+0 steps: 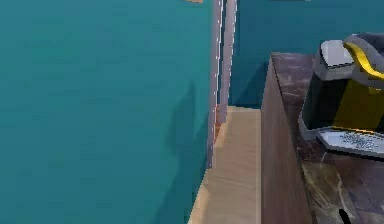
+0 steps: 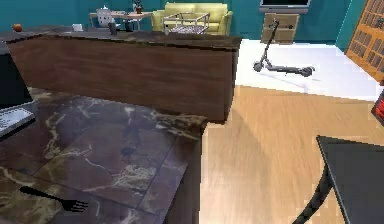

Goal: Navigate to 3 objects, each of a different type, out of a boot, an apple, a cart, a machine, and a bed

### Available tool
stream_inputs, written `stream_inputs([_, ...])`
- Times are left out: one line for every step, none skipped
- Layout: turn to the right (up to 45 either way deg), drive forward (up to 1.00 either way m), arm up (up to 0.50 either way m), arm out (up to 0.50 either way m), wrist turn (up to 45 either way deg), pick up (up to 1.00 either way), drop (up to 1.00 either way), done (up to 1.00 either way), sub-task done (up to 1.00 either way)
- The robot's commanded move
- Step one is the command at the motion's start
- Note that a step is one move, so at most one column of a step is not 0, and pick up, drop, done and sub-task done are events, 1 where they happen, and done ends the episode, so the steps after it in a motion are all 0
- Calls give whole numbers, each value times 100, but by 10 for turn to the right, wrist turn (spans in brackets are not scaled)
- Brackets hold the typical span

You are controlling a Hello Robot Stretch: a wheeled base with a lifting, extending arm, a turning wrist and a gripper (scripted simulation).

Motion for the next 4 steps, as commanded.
stream_inputs([150,0,0,0,0,0,0,0,0])
stream_inputs([0,100,0,0,0,0,0,0,0])
stream_inputs([0,75,0,0,0,0,0,0,0])
stream_inputs([-360,0,0,0,0,0,0,0,0])
